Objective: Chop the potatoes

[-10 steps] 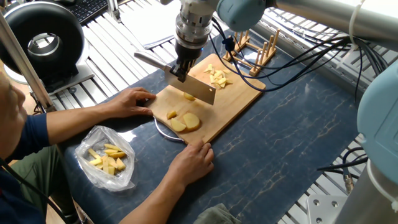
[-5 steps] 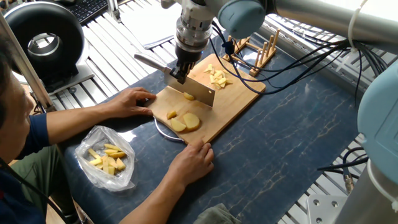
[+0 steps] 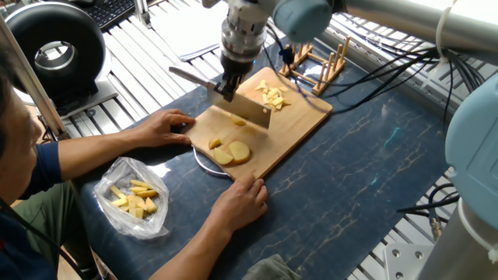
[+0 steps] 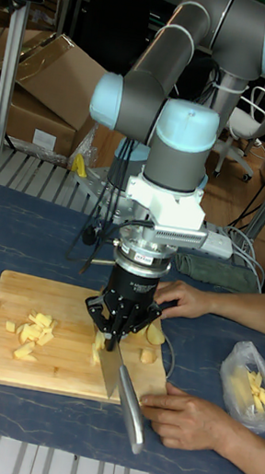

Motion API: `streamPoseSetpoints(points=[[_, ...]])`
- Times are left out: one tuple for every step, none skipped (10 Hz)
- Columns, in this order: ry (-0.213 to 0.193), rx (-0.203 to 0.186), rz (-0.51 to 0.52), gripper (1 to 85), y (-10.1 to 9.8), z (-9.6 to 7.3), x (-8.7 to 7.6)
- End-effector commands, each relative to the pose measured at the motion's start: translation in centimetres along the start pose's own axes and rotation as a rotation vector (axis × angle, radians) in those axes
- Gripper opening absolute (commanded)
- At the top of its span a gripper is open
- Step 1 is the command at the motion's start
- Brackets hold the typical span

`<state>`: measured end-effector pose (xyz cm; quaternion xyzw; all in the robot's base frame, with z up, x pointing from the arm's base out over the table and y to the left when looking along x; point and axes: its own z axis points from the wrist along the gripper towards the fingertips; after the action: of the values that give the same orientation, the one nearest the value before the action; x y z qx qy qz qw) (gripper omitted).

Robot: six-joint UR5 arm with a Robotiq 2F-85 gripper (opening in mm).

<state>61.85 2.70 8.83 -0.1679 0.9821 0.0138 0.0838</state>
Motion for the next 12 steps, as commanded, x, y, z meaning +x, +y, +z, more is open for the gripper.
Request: streamPoseSetpoints(points=[[0.029,-0.014,0.02,1.0,0.6,-1.6,-0.4],[0.019,-0.038,0.047,1.0,1.8,-1.4,-0.5],[0.009,-0.035,0.05,1.0,2.1,-1.1,-0.7],[0.003,-0.033,0.045,1.0,2.1,-1.0,-0.7],[-0.003,-0.031,0.042,1.0,1.9,-0.7,-0.8],[-0.008,-0.027,0.042,1.0,1.8,-0.2,-0.8],[-0.016,-0.023,0.043,1.0,1.7,0.2,-0.8],[-0.023,-0.032,0.051,1.0,1.7,0.5,-0.8],[-0.023,-0.04,0.062,1.0,1.8,0.7,-0.7],[-0.02,-0.046,0.07,1.0,1.9,0.7,-0.6],[-0.018,-0.048,0.084,1.0,2.0,0.6,-0.6],[-0.015,-0.045,0.097,1.0,1.9,0.5,-0.5]])
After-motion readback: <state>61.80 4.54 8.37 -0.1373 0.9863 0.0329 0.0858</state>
